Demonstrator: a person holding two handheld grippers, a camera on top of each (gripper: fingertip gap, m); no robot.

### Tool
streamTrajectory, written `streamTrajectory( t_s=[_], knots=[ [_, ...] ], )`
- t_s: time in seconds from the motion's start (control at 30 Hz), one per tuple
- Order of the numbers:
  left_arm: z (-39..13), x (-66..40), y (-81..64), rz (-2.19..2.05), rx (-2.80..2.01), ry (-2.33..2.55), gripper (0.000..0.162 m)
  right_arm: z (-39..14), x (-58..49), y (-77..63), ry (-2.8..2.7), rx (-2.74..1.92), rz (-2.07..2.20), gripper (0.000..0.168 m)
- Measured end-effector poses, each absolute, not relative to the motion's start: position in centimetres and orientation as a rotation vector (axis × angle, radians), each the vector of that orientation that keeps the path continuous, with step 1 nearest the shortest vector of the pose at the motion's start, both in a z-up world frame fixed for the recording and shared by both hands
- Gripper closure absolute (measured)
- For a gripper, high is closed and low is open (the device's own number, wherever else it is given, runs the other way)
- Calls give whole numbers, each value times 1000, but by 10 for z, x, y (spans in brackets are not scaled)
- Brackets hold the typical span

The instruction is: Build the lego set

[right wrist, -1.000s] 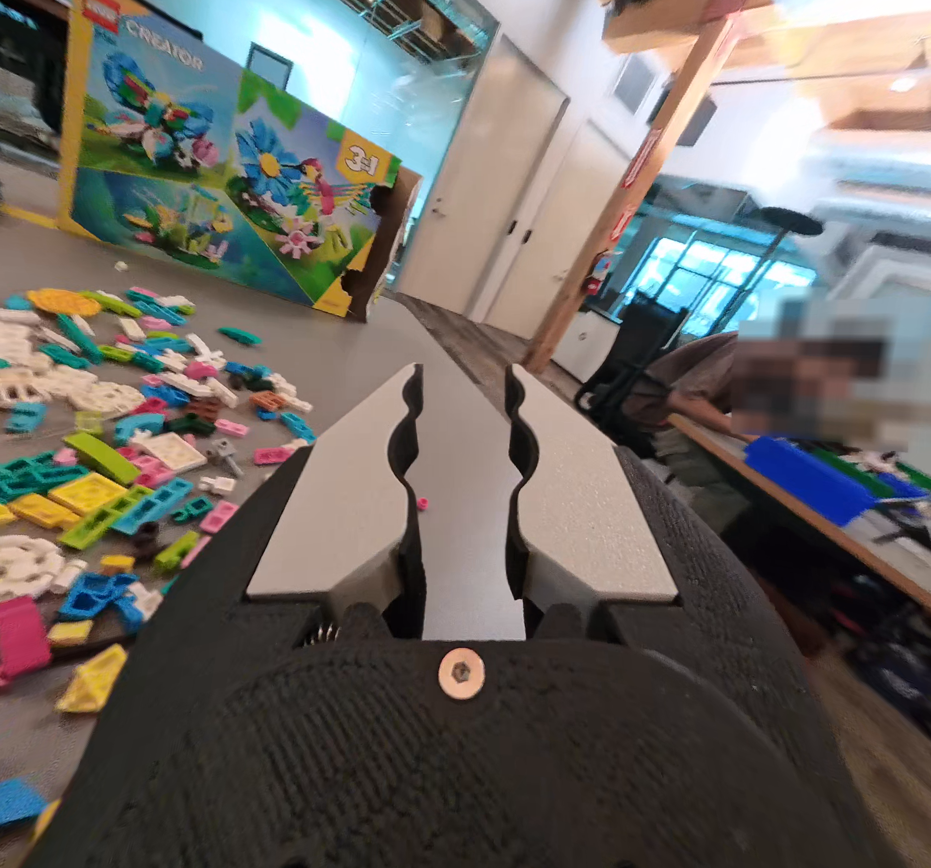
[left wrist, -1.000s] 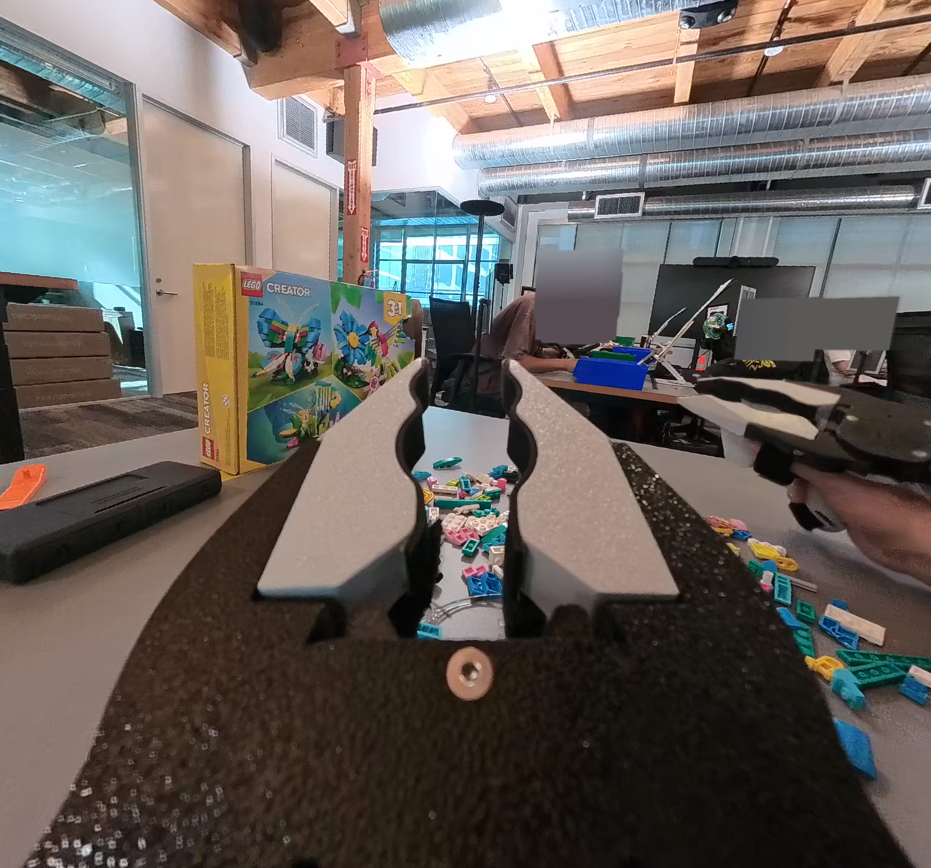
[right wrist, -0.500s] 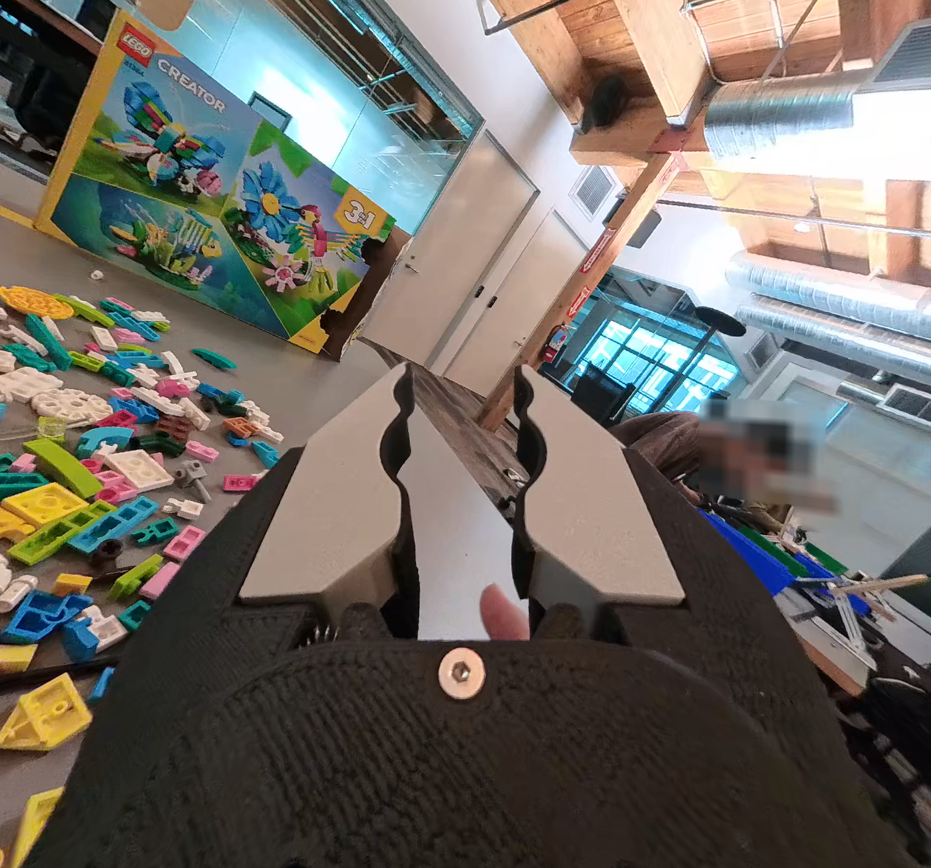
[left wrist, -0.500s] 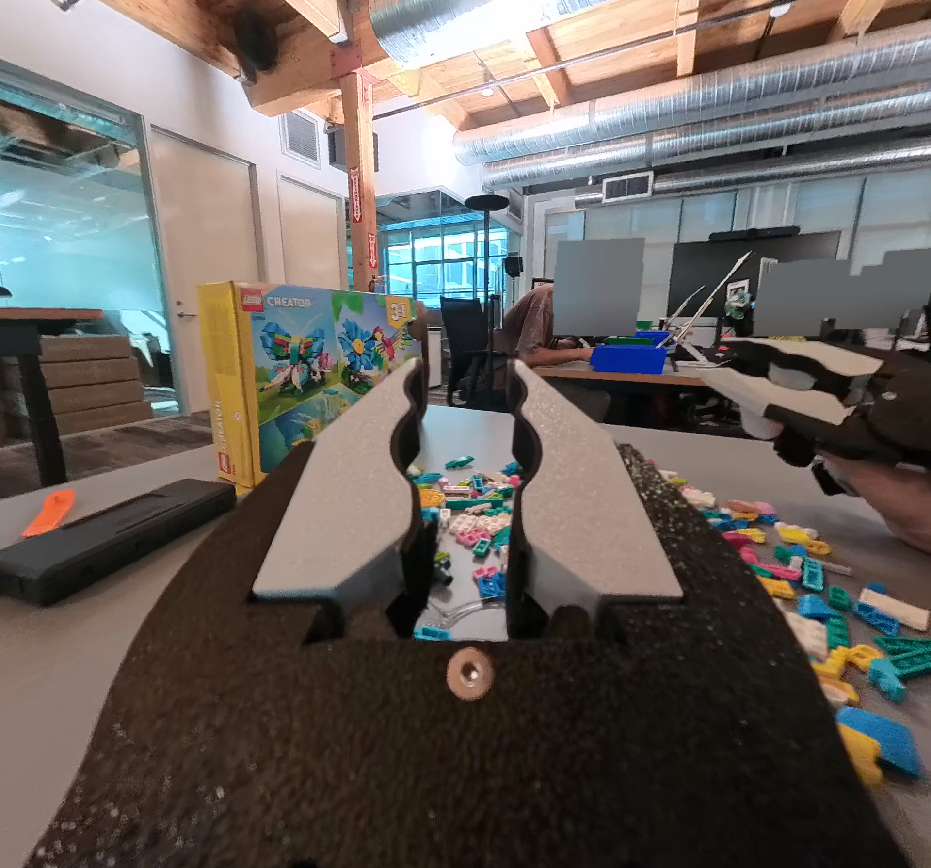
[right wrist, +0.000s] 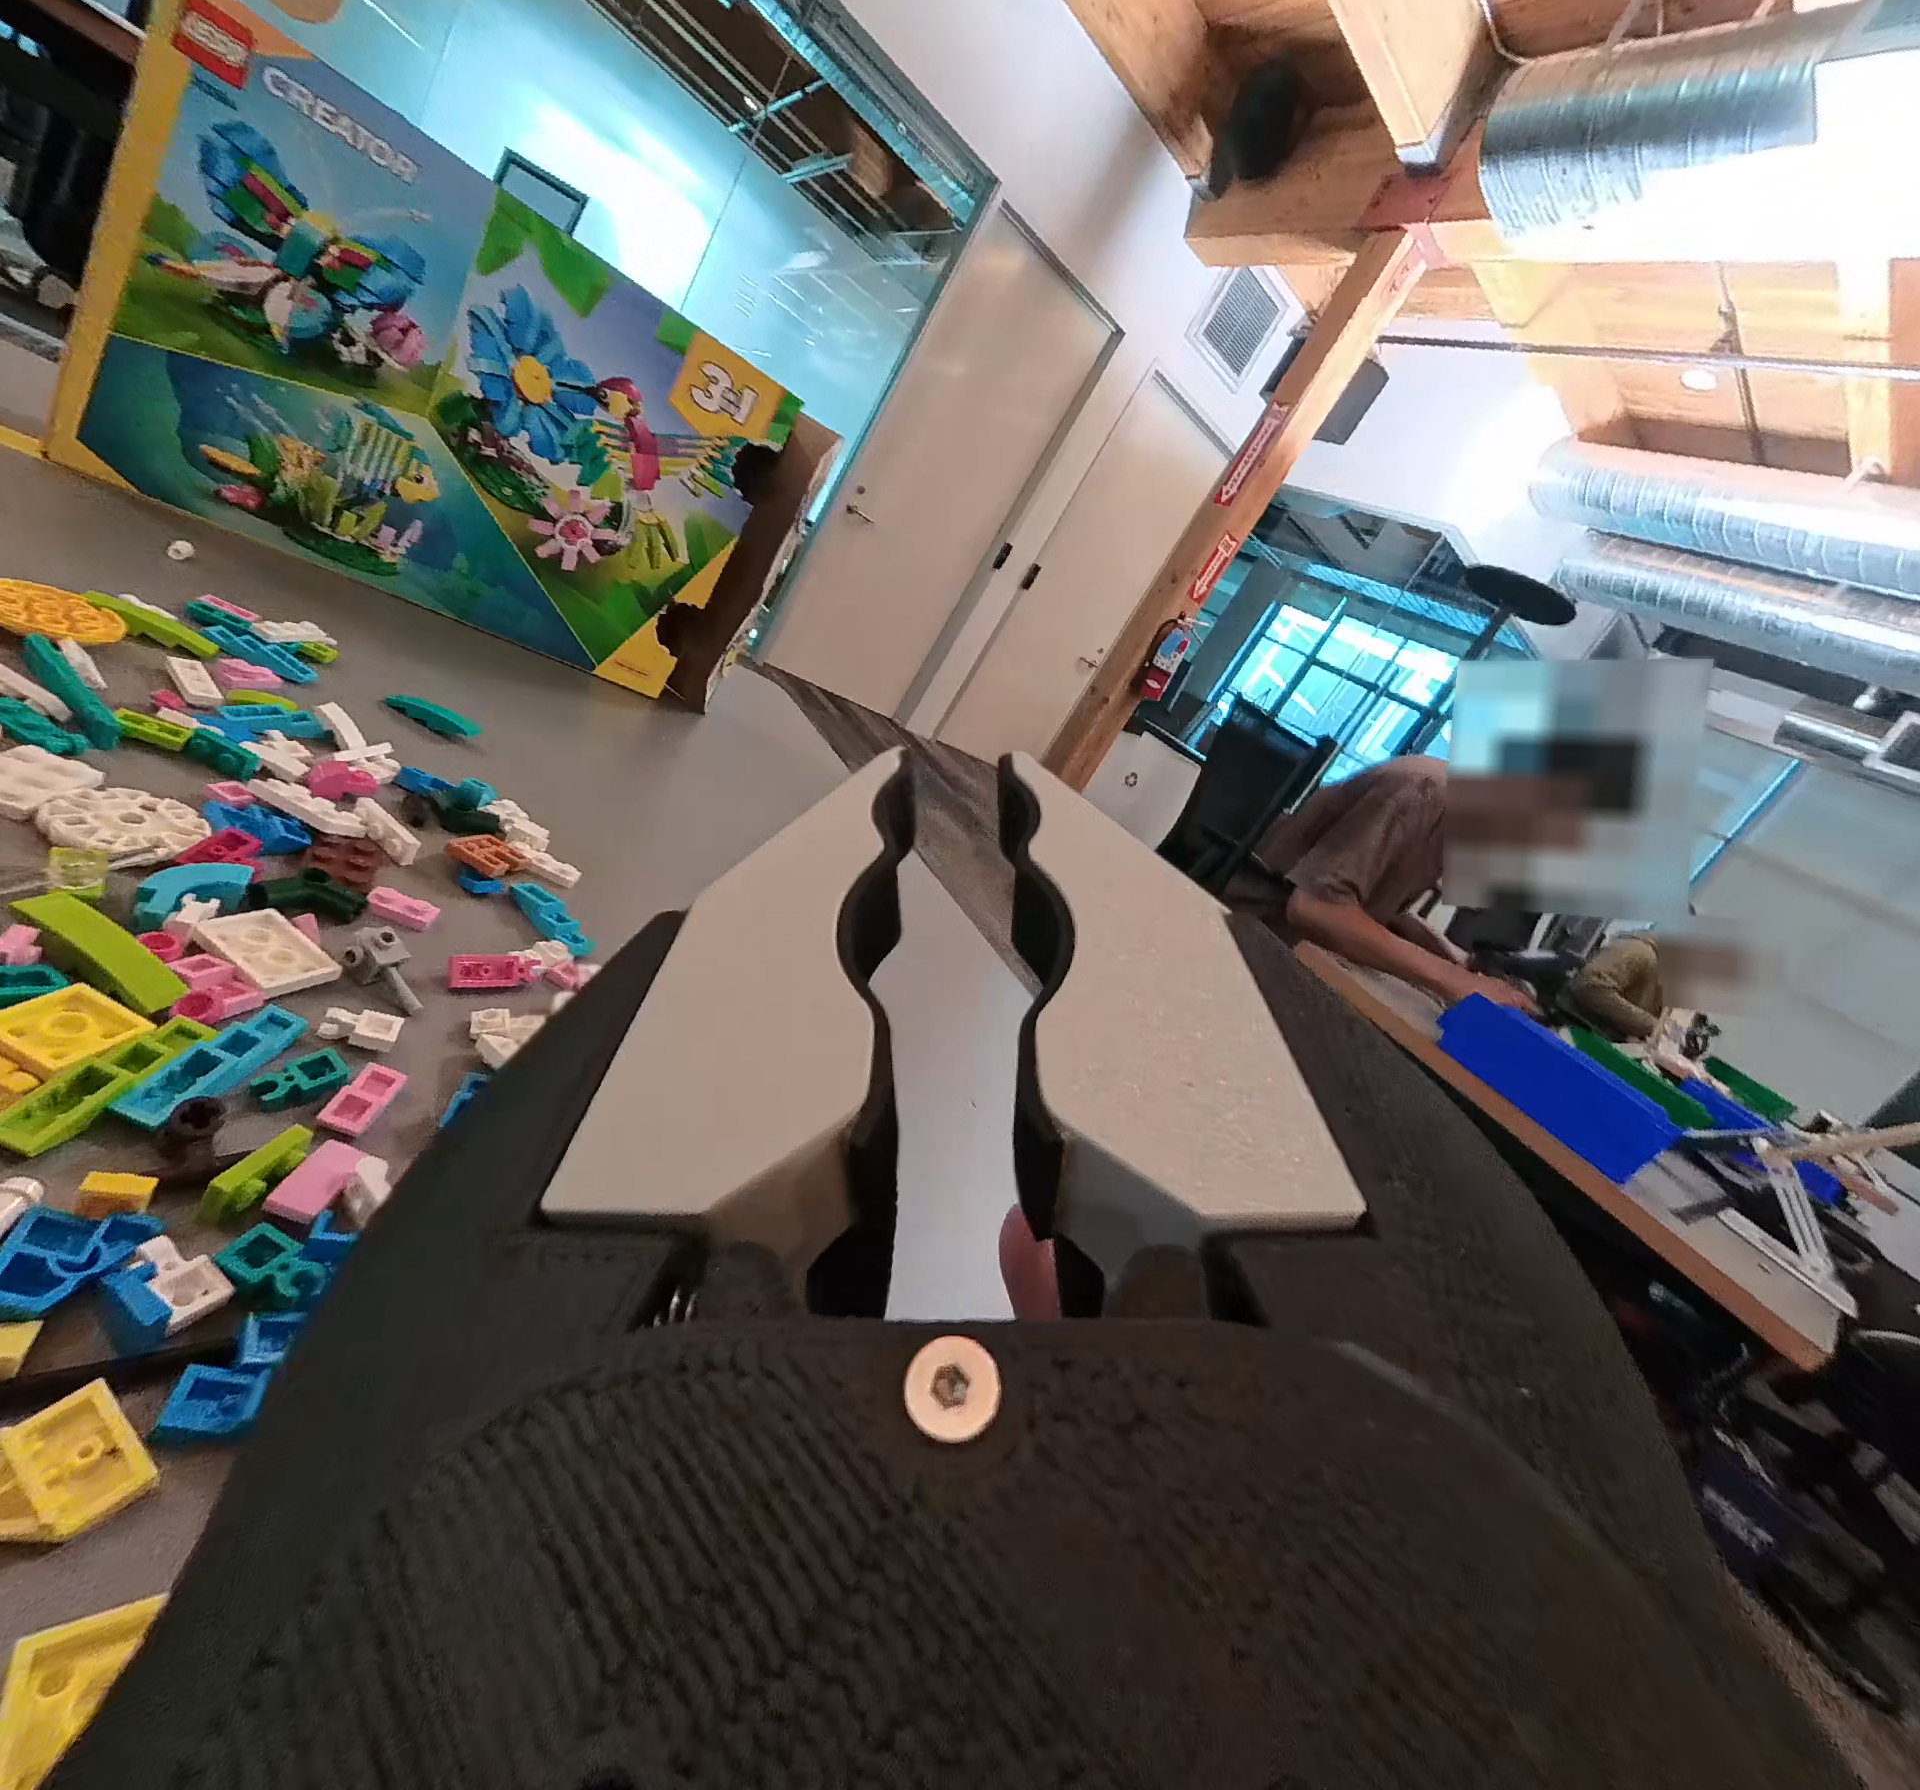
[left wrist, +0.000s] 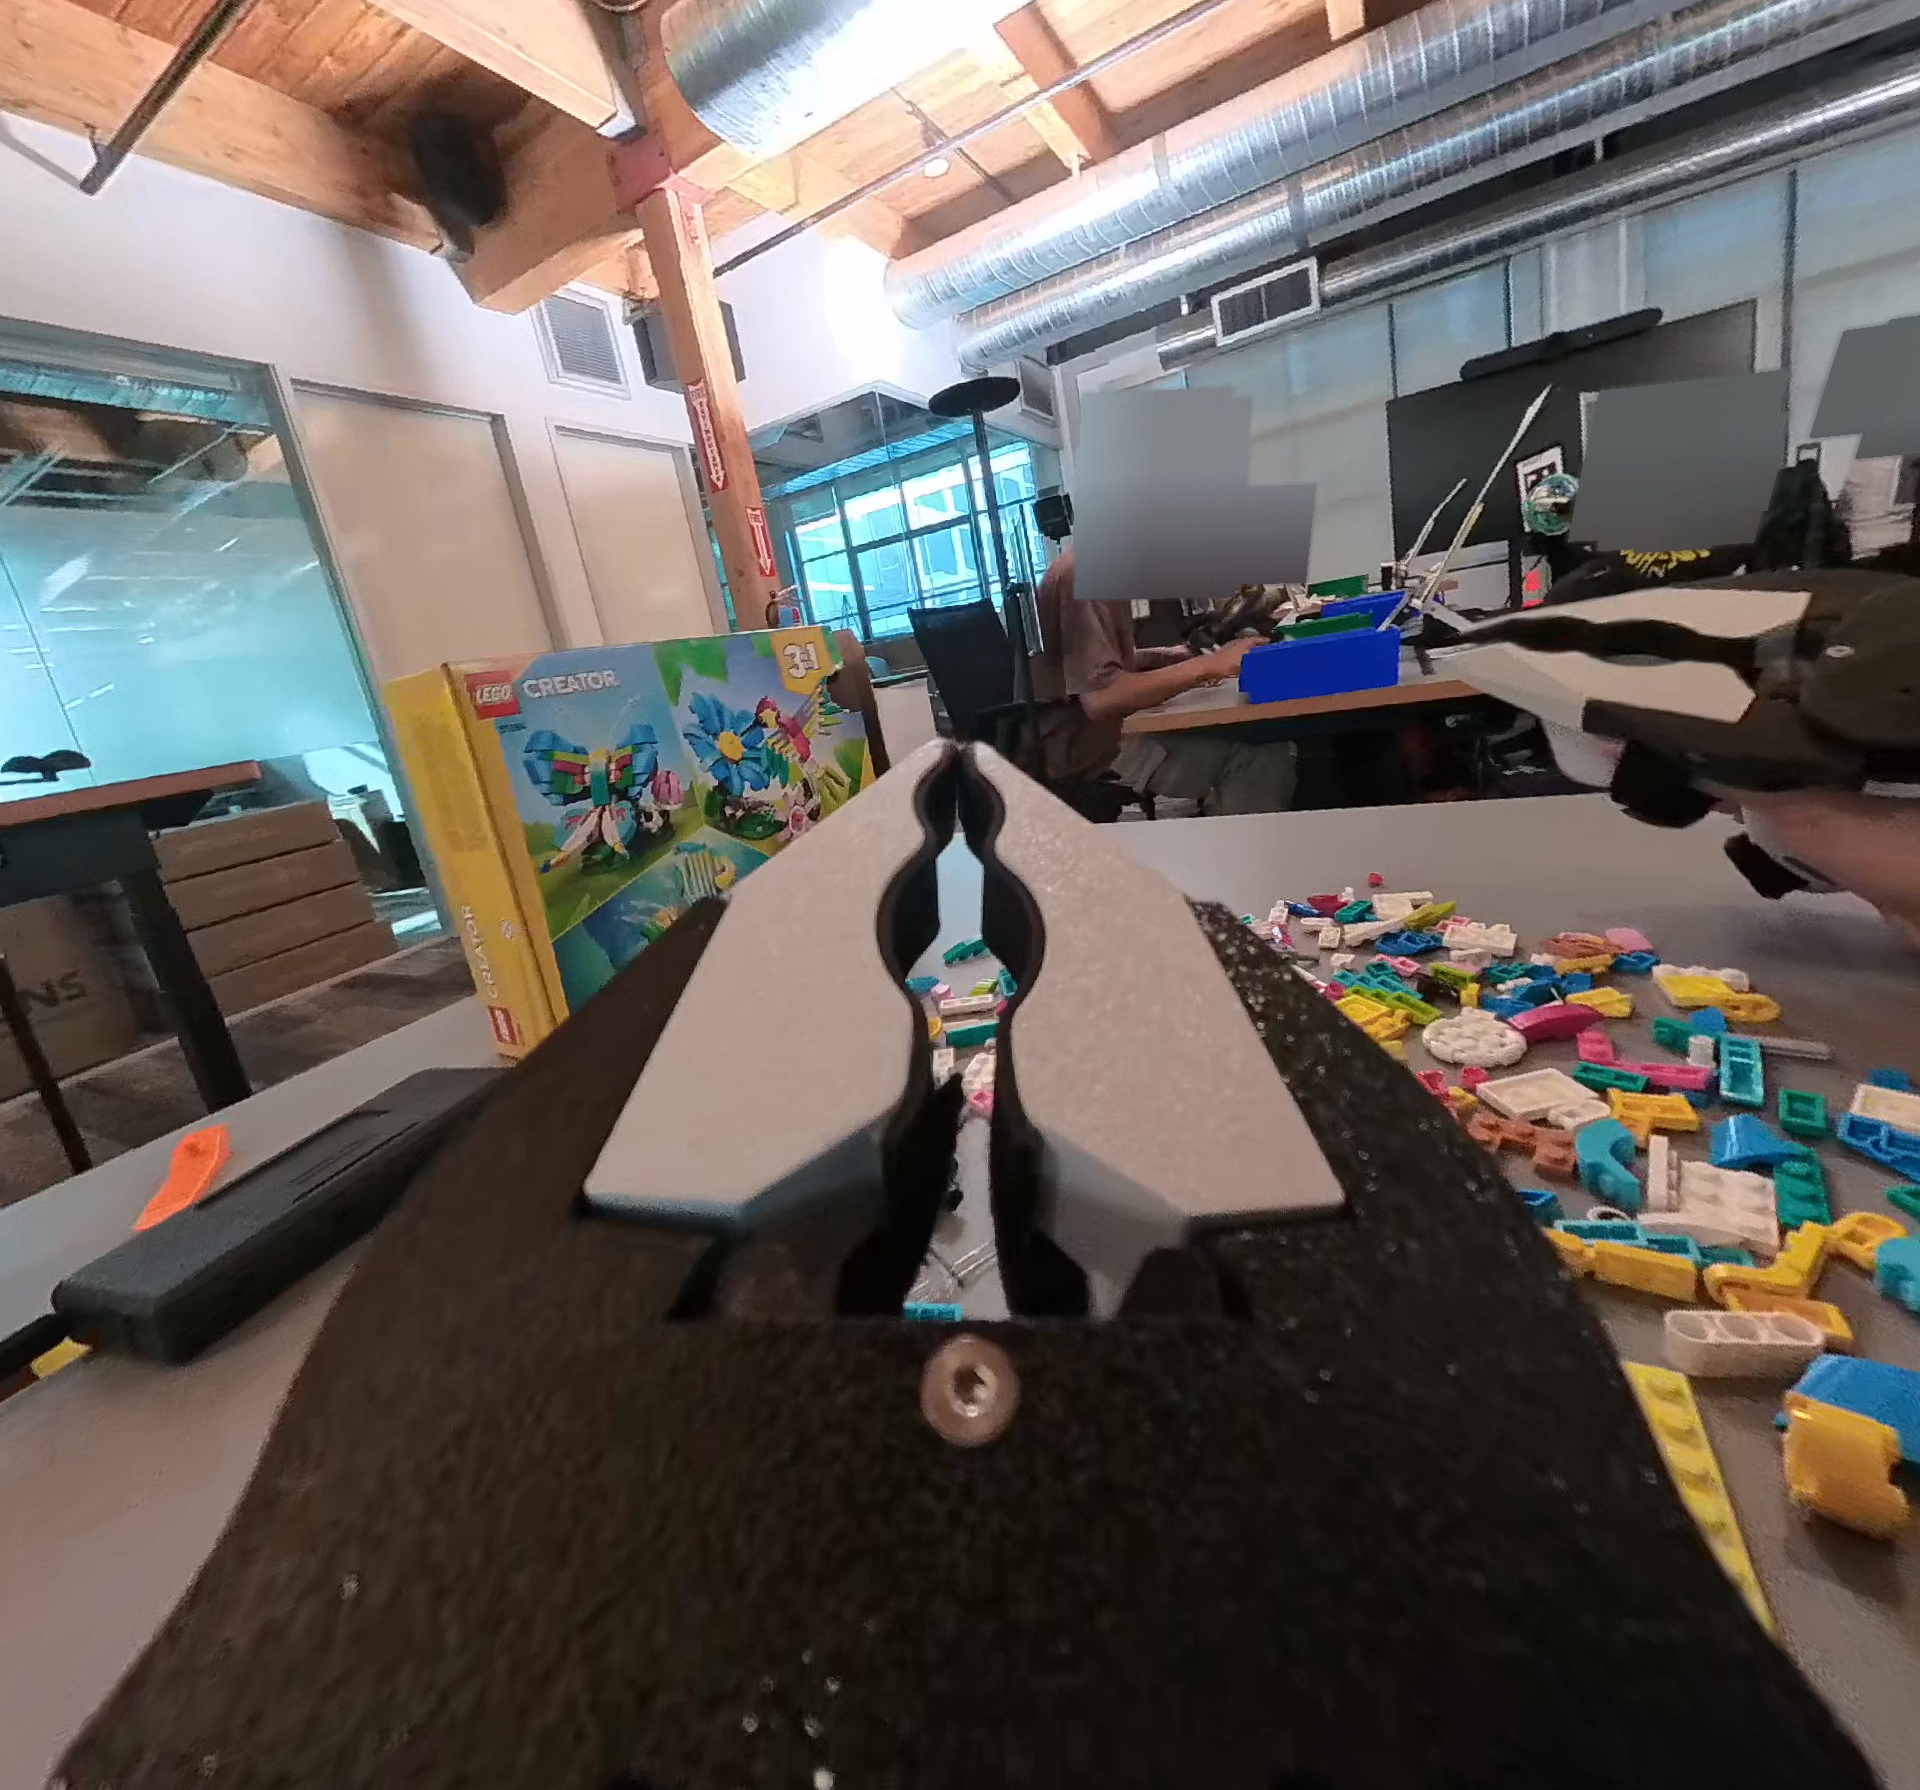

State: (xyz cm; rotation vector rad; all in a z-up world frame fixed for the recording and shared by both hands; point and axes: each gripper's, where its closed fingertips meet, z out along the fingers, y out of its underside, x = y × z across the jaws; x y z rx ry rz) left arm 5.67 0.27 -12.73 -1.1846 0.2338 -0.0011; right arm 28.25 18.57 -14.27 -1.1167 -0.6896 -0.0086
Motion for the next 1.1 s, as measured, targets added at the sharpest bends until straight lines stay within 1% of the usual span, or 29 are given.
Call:
streamTrajectory(
  t_s=[0.2,0.43,0.7,0.9,0.97,1.03,1.1],
  knots=[
    [-129,68,2,23,-1181,307,162,-138,276,175,-694,-1093,6,146],
    [-132,74,2,36,-1186,342,162,-134,281,169,-641,-1111,52,142],
    [-132,72,4,51,-1202,319,162,-140,292,174,-605,-1185,15,146],
    [-133,70,6,118,-1209,318,162,-149,290,179,-663,-1204,1,145],
    [-132,65,7,139,-1214,289,162,-156,287,182,-704,-1218,-51,145],
    [-131,65,7,130,-1212,278,162,-162,293,190,-711,-1256,-136,150],
    [-131,67,6,135,-1210,289,162,-167,294,194,-726,-1273,-183,150]
  ],
)
